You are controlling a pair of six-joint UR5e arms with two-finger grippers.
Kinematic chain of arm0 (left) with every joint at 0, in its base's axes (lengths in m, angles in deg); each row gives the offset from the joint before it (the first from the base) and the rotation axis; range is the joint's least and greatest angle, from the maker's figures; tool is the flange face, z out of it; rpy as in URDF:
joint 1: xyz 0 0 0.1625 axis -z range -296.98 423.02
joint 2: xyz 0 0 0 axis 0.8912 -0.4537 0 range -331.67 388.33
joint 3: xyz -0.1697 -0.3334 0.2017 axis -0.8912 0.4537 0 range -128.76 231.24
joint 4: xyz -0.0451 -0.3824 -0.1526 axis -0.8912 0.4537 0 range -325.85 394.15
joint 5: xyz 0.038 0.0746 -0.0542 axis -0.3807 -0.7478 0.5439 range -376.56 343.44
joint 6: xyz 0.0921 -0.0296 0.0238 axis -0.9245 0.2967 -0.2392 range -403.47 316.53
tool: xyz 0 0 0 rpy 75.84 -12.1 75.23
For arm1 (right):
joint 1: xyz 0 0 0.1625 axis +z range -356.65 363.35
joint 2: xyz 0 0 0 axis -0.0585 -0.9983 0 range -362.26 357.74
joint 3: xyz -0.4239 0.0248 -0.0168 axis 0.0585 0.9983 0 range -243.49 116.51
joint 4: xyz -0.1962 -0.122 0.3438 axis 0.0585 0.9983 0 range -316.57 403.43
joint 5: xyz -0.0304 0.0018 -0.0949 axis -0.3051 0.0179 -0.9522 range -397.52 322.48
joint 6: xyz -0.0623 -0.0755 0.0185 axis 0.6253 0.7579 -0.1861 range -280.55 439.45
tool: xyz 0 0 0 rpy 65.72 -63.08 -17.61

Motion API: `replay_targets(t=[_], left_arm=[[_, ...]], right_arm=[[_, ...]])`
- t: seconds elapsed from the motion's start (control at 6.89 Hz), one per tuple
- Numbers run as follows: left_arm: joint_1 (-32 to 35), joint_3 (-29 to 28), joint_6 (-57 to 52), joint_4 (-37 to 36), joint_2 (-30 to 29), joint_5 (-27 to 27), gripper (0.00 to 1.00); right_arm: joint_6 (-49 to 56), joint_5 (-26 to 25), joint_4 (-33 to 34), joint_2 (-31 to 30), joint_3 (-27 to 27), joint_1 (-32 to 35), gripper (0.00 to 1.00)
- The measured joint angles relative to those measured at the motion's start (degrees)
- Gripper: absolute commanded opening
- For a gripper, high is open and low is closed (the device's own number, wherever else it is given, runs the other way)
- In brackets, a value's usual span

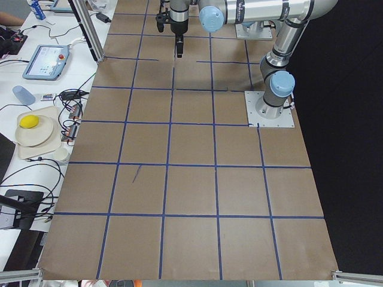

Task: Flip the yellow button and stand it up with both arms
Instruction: 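Lower the button upright onto the table with the right gripper, then open the right gripper to release the standing button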

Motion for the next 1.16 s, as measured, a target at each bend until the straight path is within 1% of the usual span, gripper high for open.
replay_targets(t=[0.15, 0.29, 0.44, 0.58, 0.73, 0.87, 1.16], left_arm=[[0.00, -0.01, 0.05, -0.04, -0.05, 0.03, 0.99], [0.00, -0.02, 0.07, -0.04, -0.12, 0.04, 0.99], [0.00, -0.03, 0.08, -0.01, -0.15, 0.05, 1.00], [0.00, -0.06, 0.08, 0.00, -0.20, 0.07, 1.00], [0.00, -0.09, 0.10, -0.04, -0.22, 0.34, 1.00], [0.00, -0.13, 0.14, -0.06, -0.18, 0.77, 1.00], [0.00, -0.11, 0.15, -0.09, -0.13, 1.10, 1.00]], right_arm=[[-2.75, -1.20, 1.13, 0.49, -0.15, 1.10, 0.39], [-4.18, -1.71, 3.56, 1.40, -0.18, 1.93, 0.52], [-4.54, -2.01, 5.99, 2.45, -0.09, 2.34, 0.54], [-4.48, -2.09, 7.21, 3.16, 0.13, 2.48, 0.59], [-4.39, -1.95, 7.64, 3.44, 0.26, 2.54, 0.62], [-4.34, -1.74, 7.73, 3.40, 0.19, 2.68, 0.99], [-3.47, -1.60, 7.13, 2.43, 0.23, 3.09, 1.00]])
